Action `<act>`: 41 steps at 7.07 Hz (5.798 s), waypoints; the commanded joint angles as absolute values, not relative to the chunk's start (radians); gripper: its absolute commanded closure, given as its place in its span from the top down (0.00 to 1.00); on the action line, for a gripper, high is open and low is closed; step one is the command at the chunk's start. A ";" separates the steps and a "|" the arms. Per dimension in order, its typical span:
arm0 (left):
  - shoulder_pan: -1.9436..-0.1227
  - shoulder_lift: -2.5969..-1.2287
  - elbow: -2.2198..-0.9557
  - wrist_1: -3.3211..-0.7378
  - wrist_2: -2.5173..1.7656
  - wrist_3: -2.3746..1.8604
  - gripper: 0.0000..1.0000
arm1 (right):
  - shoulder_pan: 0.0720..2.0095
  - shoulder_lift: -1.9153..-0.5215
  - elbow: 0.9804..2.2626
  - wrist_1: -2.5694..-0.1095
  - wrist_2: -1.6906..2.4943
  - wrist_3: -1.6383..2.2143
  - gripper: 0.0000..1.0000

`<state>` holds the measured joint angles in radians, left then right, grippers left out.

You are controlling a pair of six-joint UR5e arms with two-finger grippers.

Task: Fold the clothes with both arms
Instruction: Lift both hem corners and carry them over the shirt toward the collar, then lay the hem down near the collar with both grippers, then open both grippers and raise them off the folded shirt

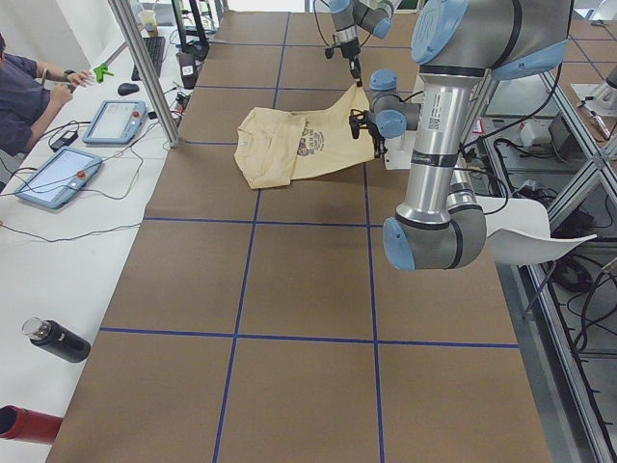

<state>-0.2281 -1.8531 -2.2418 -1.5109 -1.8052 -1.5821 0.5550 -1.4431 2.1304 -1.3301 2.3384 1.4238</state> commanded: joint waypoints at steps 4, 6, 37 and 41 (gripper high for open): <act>-0.689 -1.988 -2.150 -1.509 -2.009 -1.274 0.00 | 0.854 -1.211 1.941 -1.333 2.390 1.410 0.00; -0.776 -2.101 -1.984 -1.546 -2.048 -1.258 0.00 | 0.911 -1.125 1.854 -1.332 2.385 1.378 0.00; -0.839 -2.214 -1.245 -2.352 -1.977 -1.364 0.99 | 0.877 -0.822 1.167 -1.065 2.181 1.316 1.00; -0.864 -2.111 -1.463 -2.260 -2.025 -1.368 0.99 | 0.812 -1.050 1.501 -1.066 2.181 1.424 1.00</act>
